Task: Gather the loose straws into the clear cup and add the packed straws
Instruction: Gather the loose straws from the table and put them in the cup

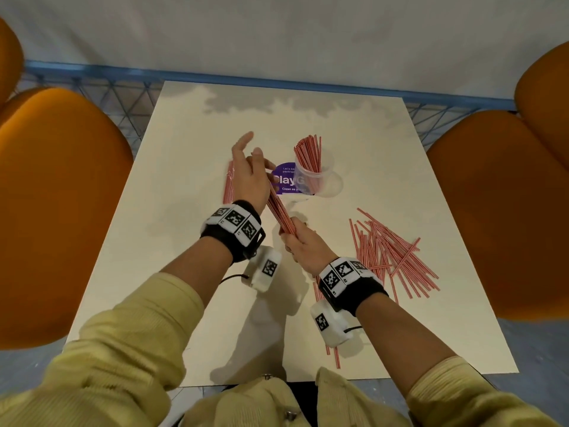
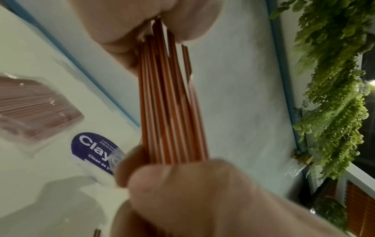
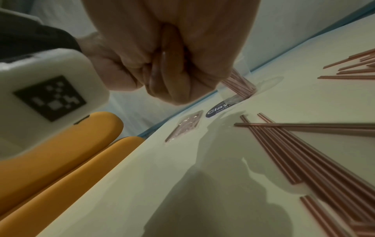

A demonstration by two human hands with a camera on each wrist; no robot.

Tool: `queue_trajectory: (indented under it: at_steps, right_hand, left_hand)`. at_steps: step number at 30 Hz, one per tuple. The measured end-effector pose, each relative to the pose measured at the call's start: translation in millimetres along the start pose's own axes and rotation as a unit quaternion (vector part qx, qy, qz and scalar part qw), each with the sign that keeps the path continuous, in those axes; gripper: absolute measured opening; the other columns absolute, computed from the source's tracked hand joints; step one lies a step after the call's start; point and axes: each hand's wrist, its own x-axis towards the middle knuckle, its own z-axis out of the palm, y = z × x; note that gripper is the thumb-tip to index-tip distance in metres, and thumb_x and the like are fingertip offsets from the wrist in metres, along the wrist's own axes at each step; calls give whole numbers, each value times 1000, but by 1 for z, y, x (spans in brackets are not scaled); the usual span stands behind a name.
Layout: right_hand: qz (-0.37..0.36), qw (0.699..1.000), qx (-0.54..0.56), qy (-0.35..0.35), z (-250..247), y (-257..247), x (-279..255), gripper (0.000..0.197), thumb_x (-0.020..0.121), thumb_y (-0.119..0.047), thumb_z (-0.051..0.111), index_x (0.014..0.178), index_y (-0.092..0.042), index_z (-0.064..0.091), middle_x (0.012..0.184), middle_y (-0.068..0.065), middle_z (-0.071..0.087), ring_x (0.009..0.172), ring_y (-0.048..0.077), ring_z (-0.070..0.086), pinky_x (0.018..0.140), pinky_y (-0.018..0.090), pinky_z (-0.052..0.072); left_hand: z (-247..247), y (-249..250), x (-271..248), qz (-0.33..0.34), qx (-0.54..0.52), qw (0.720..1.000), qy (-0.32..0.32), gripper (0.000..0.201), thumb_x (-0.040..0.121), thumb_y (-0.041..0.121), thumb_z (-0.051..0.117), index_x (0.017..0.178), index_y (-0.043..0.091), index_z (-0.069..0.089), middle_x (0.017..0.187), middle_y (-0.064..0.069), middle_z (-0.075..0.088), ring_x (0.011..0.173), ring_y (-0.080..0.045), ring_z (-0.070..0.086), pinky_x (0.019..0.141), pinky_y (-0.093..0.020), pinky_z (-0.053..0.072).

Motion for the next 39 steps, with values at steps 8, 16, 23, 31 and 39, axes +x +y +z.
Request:
queue_trajectory:
  at_steps: [8, 16, 23, 31, 39]
  right_hand:
    - [37, 998, 37, 21, 0, -11, 9, 14, 90, -16, 42, 78, -24, 45, 63, -6, 46, 54, 8, 40, 55, 23, 31]
    - [55, 995, 58, 52, -4, -14, 11, 18, 86, -17, 52, 73, -29, 48, 60, -3, 49, 50, 11, 42, 53, 27, 36]
    - [52, 980, 153, 113, -20, -19, 17, 32, 89, -46, 51, 71, -19, 53, 55, 4, 52, 39, 7, 39, 41, 16, 31]
    - [27, 981, 55, 184, -32, -14, 40, 50, 98, -40, 34, 66, -11, 59, 50, 1, 50, 47, 11, 44, 54, 24, 34]
    - [-14, 974, 2, 228, -66, -25, 84, 48, 99, -38, 30, 72, -11, 57, 66, 7, 59, 62, 14, 51, 60, 20, 40]
  left_hand:
    - [13, -13, -19, -38, -20, 999, -25, 19, 97, 24, 40, 80, 24, 48, 79, -1, 56, 57, -18, 57, 55, -30, 54]
    - [18, -20, -14, 4, 59, 998, 1, 5, 97, 23, 44, 96, 19, 46, 75, 2, 55, 45, -11, 54, 46, -25, 47]
    - [27, -18, -7, 21, 35, 999, 30, 7, 97, 22, 42, 92, 20, 46, 72, 2, 55, 49, -11, 55, 51, -30, 51]
    - [37, -23, 9, 44, 165, 985, -16, 11, 85, 17, 55, 88, 24, 47, 83, -3, 61, 64, -30, 59, 61, -46, 55]
    - [67, -5, 61, 59, 155, 986, 16, 8, 89, 9, 42, 92, 17, 43, 55, 5, 45, 42, -8, 40, 46, -23, 38]
